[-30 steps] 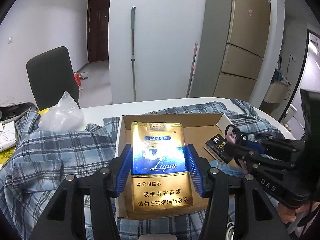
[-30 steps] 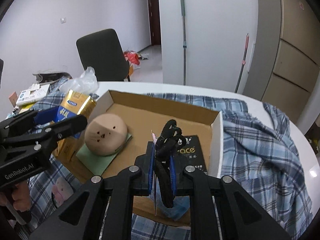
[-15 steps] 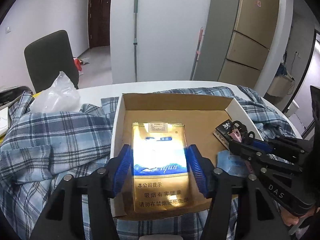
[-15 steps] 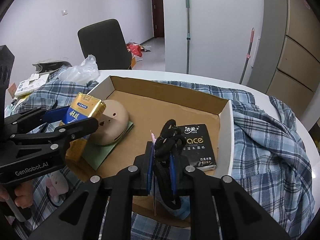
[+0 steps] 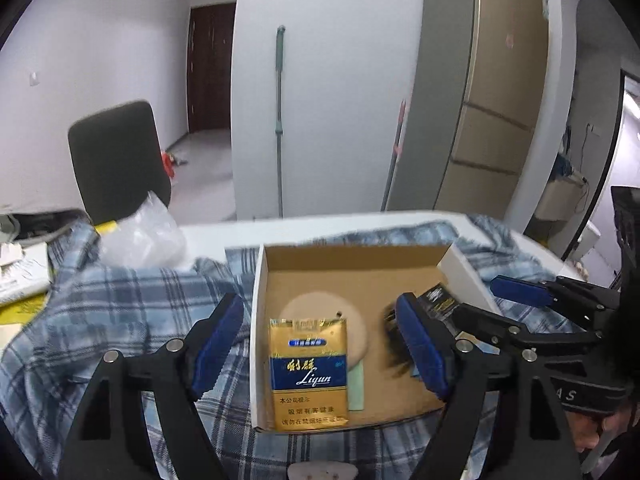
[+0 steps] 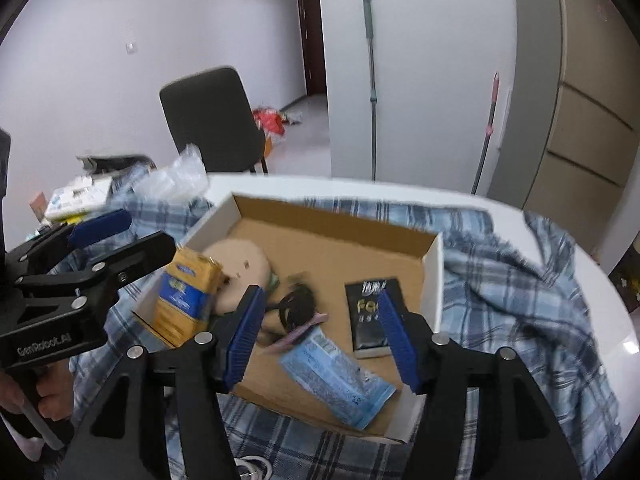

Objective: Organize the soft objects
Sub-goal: 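Grasp the pink-and-white plush bunny with the left gripper and lift it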

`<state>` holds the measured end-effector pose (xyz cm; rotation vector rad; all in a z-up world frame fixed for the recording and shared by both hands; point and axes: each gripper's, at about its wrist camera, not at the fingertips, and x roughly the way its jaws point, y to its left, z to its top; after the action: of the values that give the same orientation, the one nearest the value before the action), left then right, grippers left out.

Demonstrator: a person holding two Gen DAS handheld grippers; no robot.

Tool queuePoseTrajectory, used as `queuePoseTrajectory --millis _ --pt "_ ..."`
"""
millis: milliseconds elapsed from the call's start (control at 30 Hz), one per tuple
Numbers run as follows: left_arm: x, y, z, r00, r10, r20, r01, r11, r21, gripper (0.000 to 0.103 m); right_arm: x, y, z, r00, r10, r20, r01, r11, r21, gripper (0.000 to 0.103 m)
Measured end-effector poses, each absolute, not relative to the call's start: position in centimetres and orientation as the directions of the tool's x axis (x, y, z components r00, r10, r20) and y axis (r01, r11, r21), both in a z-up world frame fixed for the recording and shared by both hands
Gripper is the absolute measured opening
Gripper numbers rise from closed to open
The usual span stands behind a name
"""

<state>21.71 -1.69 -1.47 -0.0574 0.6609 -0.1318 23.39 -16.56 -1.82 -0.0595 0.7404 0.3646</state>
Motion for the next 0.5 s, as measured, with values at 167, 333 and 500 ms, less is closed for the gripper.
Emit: queuePoseTrajectory --millis 167,333,500 --pt "19.1 -1.5 2.0 0.826 -0.156 -0.542 0.117 0.987 -0.106 0.081 21.1 -17.0 1.4 0.711 0.323 -0.625 -0.362 0.93 0.068 0.059" --pt "15.6 -1.1 4.8 0.864 -0.153 -0.48 0.126 0.988 -0.088 0.081 17.7 -17.3 3.4 0.736 0.34 -0.586 -0.382 0.922 0.056 0.059" --pt "11.6 -0.7 6.1 0.886 -0.158 -0.436 0.139 0.987 -0.075 0.081 14.8 -17.5 3.8 0.746 0.362 -0.559 -0.402 0.914 0.056 0.059"
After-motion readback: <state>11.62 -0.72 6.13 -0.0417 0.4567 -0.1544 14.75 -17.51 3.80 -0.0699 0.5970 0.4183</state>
